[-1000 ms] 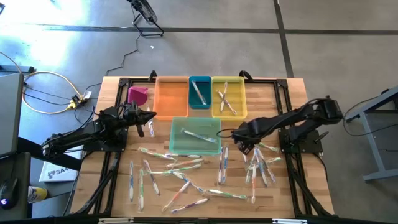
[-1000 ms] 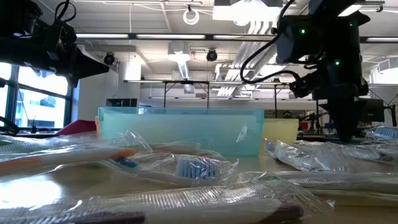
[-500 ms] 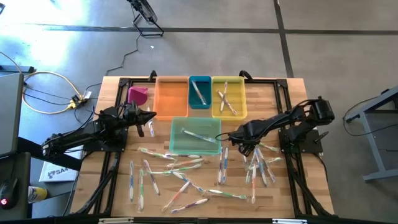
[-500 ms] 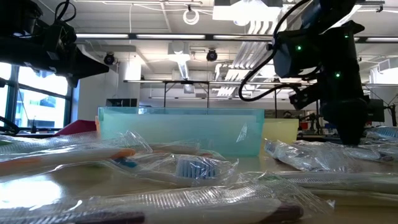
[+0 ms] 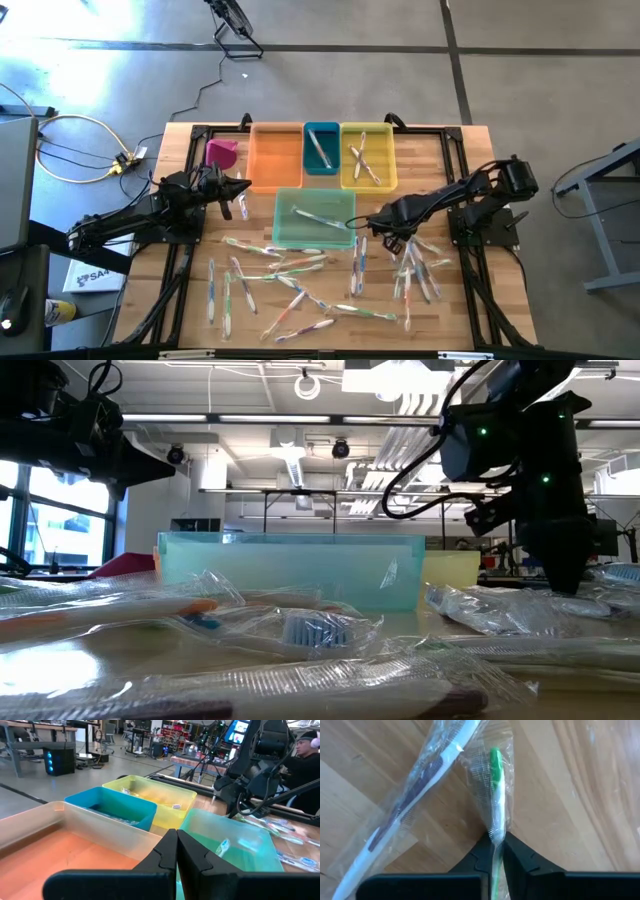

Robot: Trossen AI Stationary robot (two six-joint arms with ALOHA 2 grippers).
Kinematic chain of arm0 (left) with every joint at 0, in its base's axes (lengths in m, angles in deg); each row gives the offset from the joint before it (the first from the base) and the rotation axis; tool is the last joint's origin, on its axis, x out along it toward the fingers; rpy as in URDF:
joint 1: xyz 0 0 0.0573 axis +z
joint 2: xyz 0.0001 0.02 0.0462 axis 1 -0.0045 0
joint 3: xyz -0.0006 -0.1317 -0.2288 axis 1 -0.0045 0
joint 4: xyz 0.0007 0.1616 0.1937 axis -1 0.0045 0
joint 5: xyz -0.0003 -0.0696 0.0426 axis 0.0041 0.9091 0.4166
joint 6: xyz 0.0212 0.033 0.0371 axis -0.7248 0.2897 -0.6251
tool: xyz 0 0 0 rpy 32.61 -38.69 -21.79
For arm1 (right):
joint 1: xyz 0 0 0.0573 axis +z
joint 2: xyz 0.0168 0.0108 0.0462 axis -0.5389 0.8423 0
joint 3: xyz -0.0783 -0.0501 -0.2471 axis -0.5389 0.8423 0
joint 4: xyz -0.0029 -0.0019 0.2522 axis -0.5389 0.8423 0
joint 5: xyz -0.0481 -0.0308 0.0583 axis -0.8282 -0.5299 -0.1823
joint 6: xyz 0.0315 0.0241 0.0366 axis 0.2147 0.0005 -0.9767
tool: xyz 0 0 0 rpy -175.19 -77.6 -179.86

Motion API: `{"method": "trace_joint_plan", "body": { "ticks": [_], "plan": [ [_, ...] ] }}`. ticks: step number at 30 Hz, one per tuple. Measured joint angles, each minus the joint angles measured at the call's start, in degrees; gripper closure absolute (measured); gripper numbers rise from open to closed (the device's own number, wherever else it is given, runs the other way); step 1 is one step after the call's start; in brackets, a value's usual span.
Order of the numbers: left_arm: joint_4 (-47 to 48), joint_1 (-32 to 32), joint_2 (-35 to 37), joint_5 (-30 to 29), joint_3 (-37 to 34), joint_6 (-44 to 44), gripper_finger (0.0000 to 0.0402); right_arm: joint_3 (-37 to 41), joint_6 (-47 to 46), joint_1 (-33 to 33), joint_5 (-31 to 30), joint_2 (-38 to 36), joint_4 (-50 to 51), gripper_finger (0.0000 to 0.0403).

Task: Pick & Place Toothbrushes
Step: Put the green toothbrush into the orange bin

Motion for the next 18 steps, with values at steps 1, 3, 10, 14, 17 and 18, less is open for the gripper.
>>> {"method": "trace_joint_plan", "body": {
  "ticks": [1,3,10,14,17,18],
  "plan": [
    [0.0,0.0,0.0,0.0,0.0,0.0,0.0402,0.0,0.3,0.0,-0.3,0.0,0.0,0.0383],
    [0.0,0.0,0.0,0.0,0.0,0.0,0.0402,0.0,0.4,0.0,-1.3,0.0,0.0,0.0382],
    [0.0,0.0,0.0,0.0,0.0,0.0,0.0402,0.1,1.6,0.0,-5.4,-0.1,0.0,0.0388],
    [0.0,0.0,0.0,0.0,0.0,0.0,0.0402,0.3,2.7,-0.4,-10.7,-1.1,-0.6,0.0388],
    [0.0,0.0,0.0,0.0,0.0,0.0,0.0402,0.3,3.3,-0.8,-10.9,-3.7,-1.0,0.0388],
    [0.0,0.0,0.0,0.0,0.0,0.0,0.0402,0.3,3.5,-1.1,-10.6,-4.5,-1.6,0.0388]
  ]
}}
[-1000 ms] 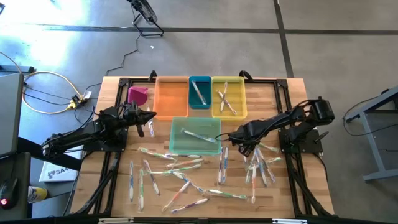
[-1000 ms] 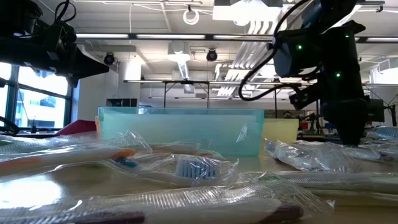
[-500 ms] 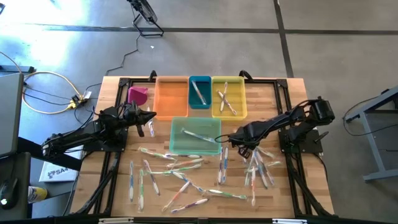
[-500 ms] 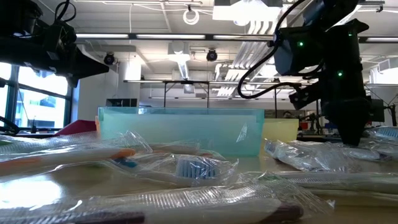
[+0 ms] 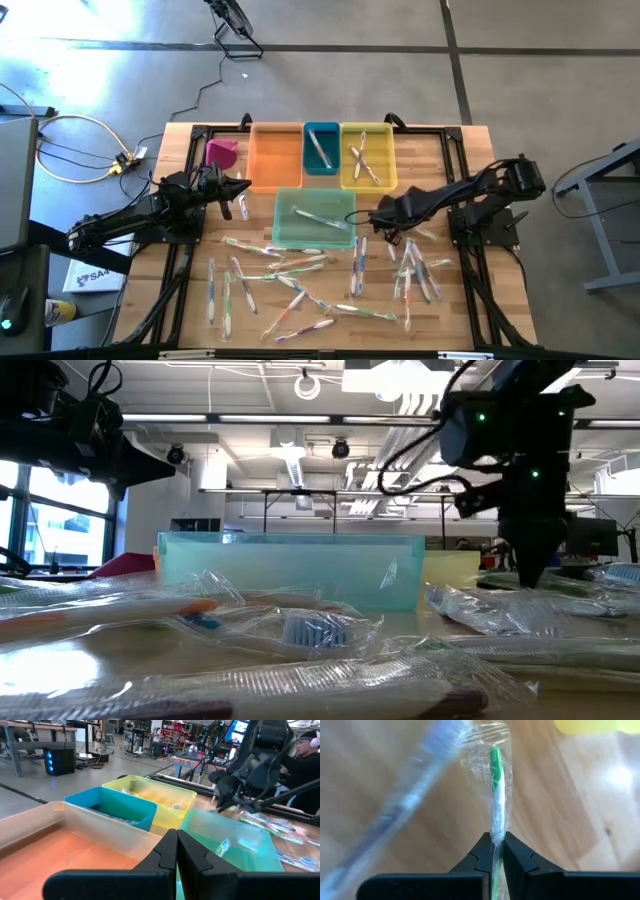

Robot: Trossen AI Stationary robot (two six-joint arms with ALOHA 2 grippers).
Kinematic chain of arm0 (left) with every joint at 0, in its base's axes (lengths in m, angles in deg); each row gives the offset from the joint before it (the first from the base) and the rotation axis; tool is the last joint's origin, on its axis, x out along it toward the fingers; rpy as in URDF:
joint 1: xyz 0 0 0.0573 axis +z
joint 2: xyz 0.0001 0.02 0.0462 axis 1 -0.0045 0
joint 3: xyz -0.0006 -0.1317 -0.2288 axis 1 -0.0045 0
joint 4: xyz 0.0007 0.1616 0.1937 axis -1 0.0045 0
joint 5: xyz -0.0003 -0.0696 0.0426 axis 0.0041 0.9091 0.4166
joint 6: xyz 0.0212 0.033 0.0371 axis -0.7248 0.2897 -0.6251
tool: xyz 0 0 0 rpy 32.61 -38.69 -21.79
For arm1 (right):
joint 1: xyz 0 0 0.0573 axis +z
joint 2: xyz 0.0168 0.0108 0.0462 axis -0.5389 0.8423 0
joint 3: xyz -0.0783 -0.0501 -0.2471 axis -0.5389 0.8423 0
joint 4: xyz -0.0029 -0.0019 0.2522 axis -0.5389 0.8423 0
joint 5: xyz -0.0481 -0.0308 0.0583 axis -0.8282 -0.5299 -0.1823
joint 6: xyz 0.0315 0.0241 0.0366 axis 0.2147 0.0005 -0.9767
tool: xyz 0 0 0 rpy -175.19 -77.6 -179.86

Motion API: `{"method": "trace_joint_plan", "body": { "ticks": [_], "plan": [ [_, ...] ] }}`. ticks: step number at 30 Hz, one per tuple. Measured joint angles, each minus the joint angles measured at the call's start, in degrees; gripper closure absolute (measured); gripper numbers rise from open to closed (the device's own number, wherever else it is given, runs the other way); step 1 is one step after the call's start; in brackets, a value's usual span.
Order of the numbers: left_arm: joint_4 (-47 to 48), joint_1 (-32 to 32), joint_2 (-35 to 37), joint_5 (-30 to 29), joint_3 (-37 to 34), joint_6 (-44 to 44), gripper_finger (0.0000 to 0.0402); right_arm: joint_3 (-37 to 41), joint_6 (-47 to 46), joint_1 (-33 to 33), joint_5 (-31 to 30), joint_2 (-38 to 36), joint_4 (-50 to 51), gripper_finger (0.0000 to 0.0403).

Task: Pick & Place Toothbrushes
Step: Put the green toothbrush into the orange bin

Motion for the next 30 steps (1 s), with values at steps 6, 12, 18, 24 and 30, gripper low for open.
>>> {"method": "trace_joint_plan", "body": {
  "ticks": [6,12,18,24,30],
  "plan": [
    [0.0,0.0,0.0,0.0,0.0,0.0,0.0402,-0.1,1.7,-1.4,0.4,-7.6,-2.5,0.0388],
    [-0.1,0.0,0.0,0.0,0.0,0.0,0.0402,-0.1,4.0,-1.6,-0.1,-16.3,-8.5,0.0388],
    [-0.2,0.0,0.0,0.0,0.0,0.0,0.0402,-0.2,9.6,-1.6,-2.3,-22.4,-20.4,0.0388],
    [-0.9,0.0,0.0,0.0,0.0,0.0,0.0402,-0.2,18.2,-3.3,-3.1,-23.6,-32.7,0.0388],
    [-1.2,0.0,0.0,-0.2,0.0,0.0,0.0402,-0.2,23.2,-6.4,-0.6,-23.6,-42.0,0.0388]
  ]
}}
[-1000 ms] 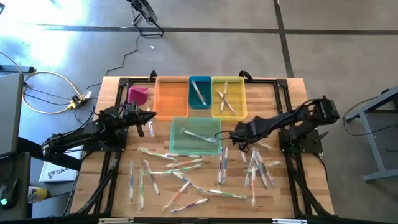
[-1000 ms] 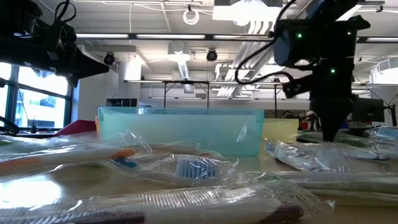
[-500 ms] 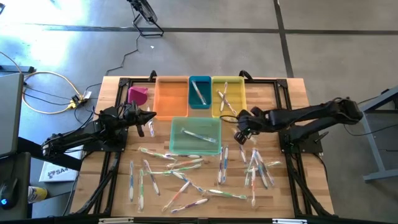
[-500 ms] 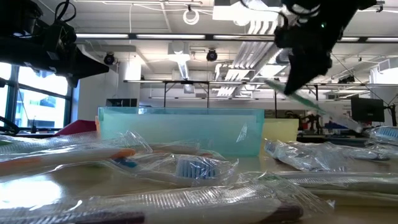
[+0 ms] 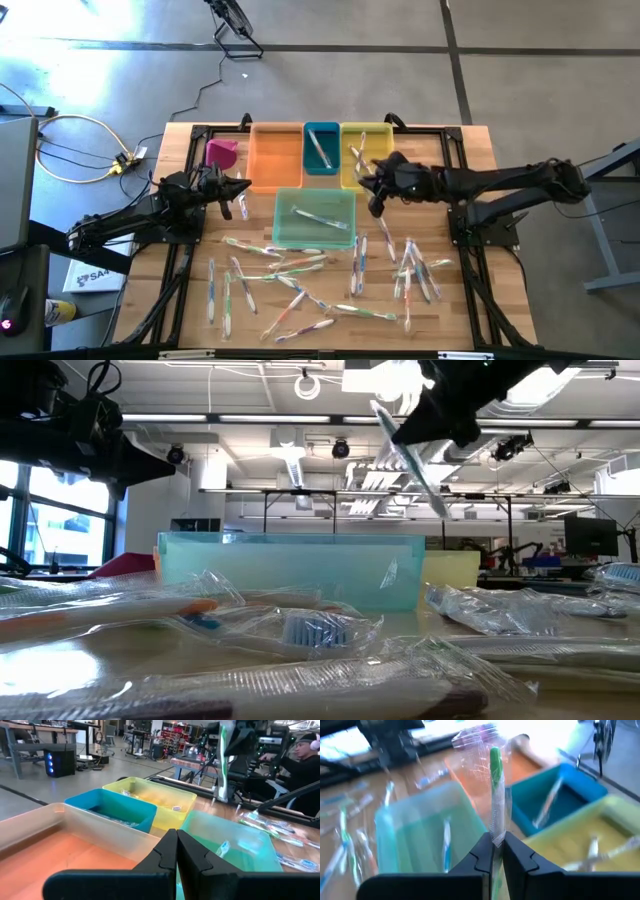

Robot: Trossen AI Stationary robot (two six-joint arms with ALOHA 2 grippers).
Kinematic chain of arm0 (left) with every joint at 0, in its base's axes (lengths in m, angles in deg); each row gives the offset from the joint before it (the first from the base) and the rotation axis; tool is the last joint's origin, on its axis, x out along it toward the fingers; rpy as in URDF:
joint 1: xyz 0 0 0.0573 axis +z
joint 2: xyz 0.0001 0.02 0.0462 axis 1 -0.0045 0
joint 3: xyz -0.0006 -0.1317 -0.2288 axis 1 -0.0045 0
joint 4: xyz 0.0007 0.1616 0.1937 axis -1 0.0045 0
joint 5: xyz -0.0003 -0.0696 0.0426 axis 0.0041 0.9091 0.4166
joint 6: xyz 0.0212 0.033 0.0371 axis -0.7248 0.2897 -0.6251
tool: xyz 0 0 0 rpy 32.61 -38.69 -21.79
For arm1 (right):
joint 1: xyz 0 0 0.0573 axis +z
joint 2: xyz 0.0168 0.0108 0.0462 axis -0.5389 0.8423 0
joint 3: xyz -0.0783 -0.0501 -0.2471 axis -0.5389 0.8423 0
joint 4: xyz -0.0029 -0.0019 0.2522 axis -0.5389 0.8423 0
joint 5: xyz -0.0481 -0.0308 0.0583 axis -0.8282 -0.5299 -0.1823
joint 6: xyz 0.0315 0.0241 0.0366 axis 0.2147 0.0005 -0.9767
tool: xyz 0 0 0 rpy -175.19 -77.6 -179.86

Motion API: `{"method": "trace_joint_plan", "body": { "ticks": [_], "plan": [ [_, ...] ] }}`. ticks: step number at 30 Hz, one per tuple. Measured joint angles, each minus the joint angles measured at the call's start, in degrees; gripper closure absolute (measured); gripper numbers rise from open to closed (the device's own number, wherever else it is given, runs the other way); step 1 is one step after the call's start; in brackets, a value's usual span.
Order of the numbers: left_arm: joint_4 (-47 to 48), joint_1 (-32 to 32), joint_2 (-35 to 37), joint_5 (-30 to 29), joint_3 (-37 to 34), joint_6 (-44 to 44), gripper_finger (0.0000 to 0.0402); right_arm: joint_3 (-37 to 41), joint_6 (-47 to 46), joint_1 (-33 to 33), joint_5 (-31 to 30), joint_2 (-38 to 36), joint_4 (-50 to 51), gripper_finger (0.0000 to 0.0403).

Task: Pick & Place Toothbrushes
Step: Put the green toothbrush into the orange bin

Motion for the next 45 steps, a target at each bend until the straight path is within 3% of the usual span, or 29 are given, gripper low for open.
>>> {"method": "trace_joint_plan", "body": {
  "ticks": [10,18,26,37,45],
  "plan": [
    [-7.1,0.0,0.0,0.0,-0.1,0.4,0.0402,0.0,6.7,-3.2,5.2,1.3,-12.2,0.0388],
    [-10.4,0.0,-4.1,0.2,-0.1,2.0,0.0402,0.0,10.0,-6.1,10.1,7.0,-21.5,0.0388],
    [-20.9,0.0,-14.7,1.4,0.0,2.0,0.0402,0.0,10.0,-8.3,15.6,12.7,-29.5,0.0388],
    [-39.1,0.0,-33.5,2.0,0.2,2.0,0.0402,0.0,10.0,-8.3,15.5,13.2,-32.1,0.0388],
    [-39.2,0.0,-45.6,4.3,7.8,-0.3,0.0402,0.0,10.0,-8.3,15.4,13.2,-32.4,0.0388]
  ]
}}
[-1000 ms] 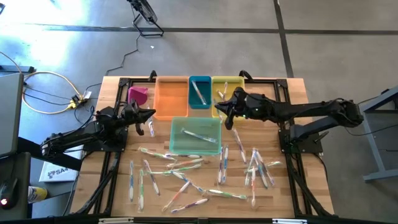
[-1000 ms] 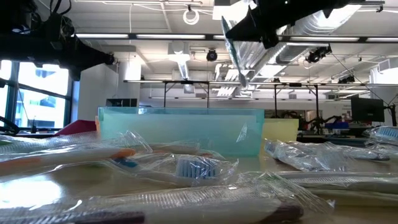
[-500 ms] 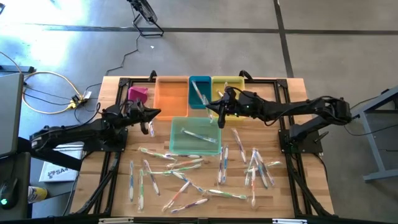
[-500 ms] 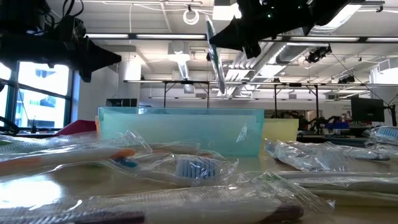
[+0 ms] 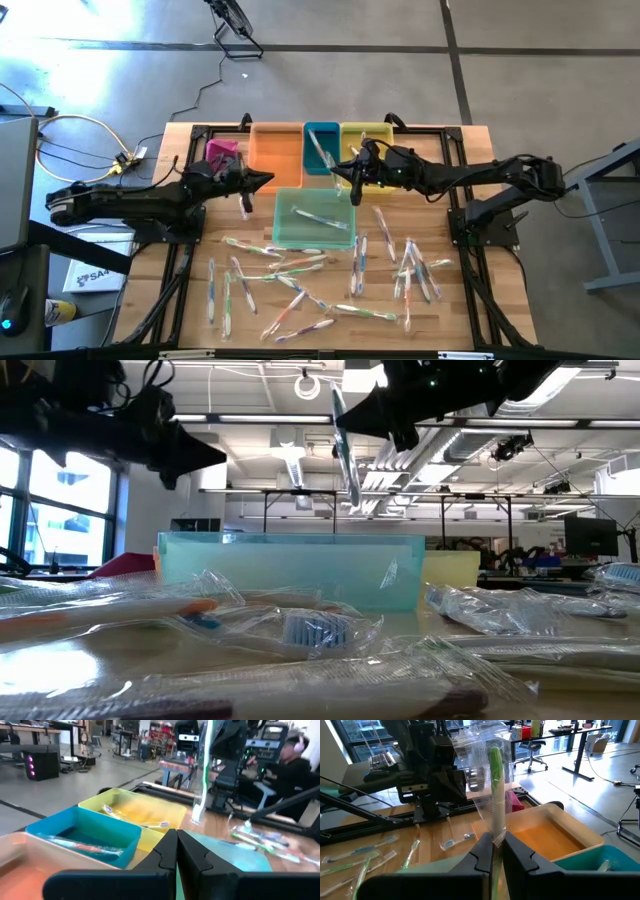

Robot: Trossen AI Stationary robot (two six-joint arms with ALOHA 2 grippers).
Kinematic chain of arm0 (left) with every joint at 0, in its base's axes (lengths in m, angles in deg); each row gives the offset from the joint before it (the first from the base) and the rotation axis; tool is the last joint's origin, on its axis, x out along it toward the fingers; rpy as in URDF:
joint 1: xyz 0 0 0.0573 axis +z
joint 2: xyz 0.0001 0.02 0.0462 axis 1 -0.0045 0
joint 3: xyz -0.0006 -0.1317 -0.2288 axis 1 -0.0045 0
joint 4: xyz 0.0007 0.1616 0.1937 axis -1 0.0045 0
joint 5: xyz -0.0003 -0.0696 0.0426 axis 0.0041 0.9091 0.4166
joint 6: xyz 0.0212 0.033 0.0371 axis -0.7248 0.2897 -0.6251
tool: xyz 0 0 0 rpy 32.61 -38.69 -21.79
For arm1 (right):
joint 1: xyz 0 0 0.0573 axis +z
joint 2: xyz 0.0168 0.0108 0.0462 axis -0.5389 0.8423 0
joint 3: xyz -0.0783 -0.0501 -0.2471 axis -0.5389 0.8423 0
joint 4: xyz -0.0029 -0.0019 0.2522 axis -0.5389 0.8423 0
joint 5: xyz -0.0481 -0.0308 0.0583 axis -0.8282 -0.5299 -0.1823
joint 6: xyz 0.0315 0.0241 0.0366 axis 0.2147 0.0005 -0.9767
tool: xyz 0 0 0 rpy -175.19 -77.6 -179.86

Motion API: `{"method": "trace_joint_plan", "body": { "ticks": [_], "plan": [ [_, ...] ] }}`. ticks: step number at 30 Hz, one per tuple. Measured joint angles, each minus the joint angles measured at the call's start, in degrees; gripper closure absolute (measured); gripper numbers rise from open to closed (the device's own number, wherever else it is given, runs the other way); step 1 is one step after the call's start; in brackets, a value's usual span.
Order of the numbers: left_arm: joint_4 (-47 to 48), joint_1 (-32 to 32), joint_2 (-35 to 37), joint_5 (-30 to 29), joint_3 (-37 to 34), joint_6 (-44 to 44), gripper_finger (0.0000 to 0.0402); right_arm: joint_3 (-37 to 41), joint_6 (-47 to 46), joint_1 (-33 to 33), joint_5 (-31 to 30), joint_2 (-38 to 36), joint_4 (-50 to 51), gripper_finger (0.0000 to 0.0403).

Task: Pick & Place Toothbrushes
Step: Put the green toothbrush into the orange bin

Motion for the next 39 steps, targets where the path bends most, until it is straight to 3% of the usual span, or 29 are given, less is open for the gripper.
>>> {"method": "trace_joint_plan", "body": {
  "ticks": [9,14,28,39],
  "plan": [
    [-0.1,0.0,-13.0,0.1,8.1,-2.9,0.0402,0.0,0.0,0.1,0.3,0.0,0.0,0.0388],
    [-0.3,0.0,-18.5,3.2,12.5,-5.7,0.0402,0.0,1.4,0.1,1.7,0.0,-0.4,0.0388],
    [-1.4,0.0,-28.0,12.2,21.7,-13.7,0.0402,0.0,1.5,0.1,1.9,0.0,-0.9,0.0388],
    [-1.1,0.0,-32.8,12.4,25.4,-13.1,0.0389,0.0,1.5,0.1,1.9,0.0,-0.8,0.0388]
  ]
}}
